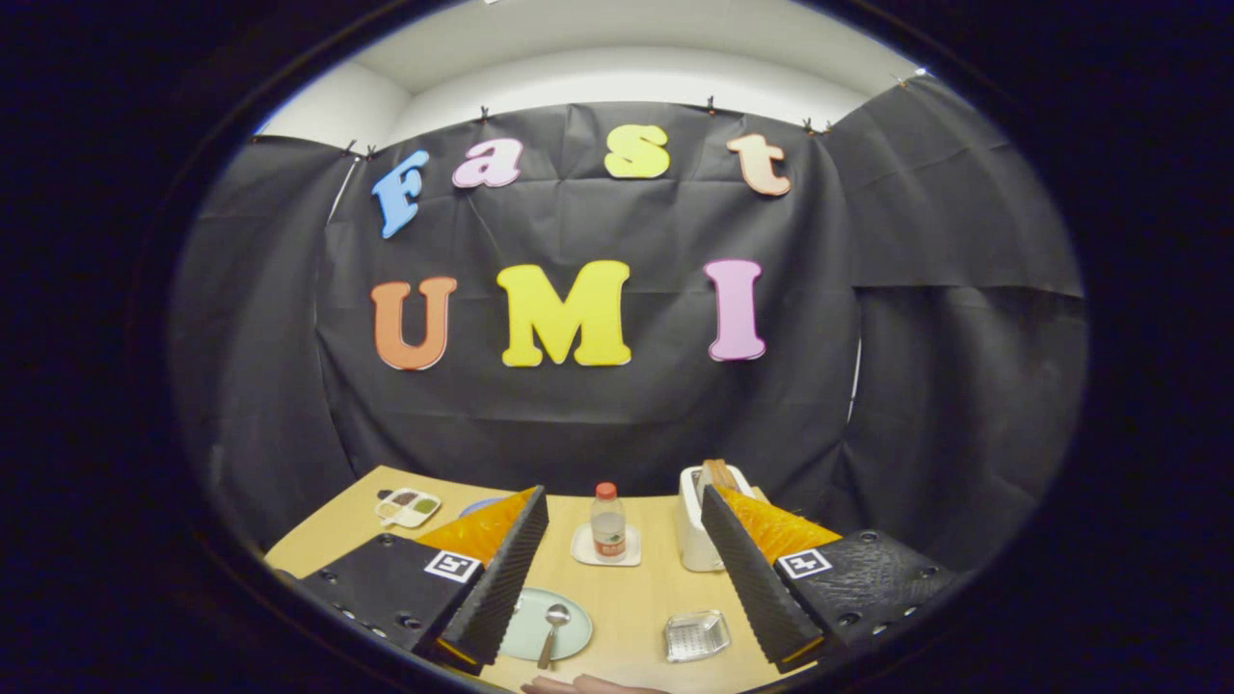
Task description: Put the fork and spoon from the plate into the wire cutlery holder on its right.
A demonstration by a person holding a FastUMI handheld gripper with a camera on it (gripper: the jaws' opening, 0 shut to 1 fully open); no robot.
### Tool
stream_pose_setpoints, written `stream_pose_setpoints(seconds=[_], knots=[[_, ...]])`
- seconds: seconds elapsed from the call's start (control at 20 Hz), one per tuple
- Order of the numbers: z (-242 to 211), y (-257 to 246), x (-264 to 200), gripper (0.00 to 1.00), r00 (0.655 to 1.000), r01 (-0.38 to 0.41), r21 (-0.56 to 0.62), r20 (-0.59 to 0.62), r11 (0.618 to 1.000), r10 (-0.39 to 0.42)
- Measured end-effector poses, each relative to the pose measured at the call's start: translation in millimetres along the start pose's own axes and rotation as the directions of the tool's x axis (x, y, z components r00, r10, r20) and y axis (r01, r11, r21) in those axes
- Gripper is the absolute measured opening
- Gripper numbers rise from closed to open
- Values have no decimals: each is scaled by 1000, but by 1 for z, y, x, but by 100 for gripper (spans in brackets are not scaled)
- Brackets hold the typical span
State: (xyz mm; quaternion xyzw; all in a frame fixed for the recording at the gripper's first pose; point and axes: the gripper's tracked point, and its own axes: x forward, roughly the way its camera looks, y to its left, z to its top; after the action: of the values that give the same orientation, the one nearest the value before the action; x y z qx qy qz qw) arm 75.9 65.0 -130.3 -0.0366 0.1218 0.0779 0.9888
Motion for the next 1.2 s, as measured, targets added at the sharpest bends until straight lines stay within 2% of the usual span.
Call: stream_pose_setpoints(seconds=[0.15, 0.3, 0.4, 0.55, 0.65, 0.9, 1.15, 1.2], knots=[[-54, 24, 27, 96, 995, -29, -19, -94, 999, 27], [-118, 44, 51, 96, 975, -44, -62, -221, 997, 29], [-165, 56, 65, 96, 948, -51, -63, -317, 997, 28], [-230, 72, 74, 95, 877, -65, -40, -479, 997, 38], [-256, 81, 79, 92, 839, -67, -25, -542, 997, 43], [-300, 88, 90, 87, 775, -37, 18, -631, 999, 40], [-332, 90, 97, 84, 724, -14, 6, -689, 1000, 14], [-335, 93, 97, 77, 719, -9, 7, -695, 1000, 11]])
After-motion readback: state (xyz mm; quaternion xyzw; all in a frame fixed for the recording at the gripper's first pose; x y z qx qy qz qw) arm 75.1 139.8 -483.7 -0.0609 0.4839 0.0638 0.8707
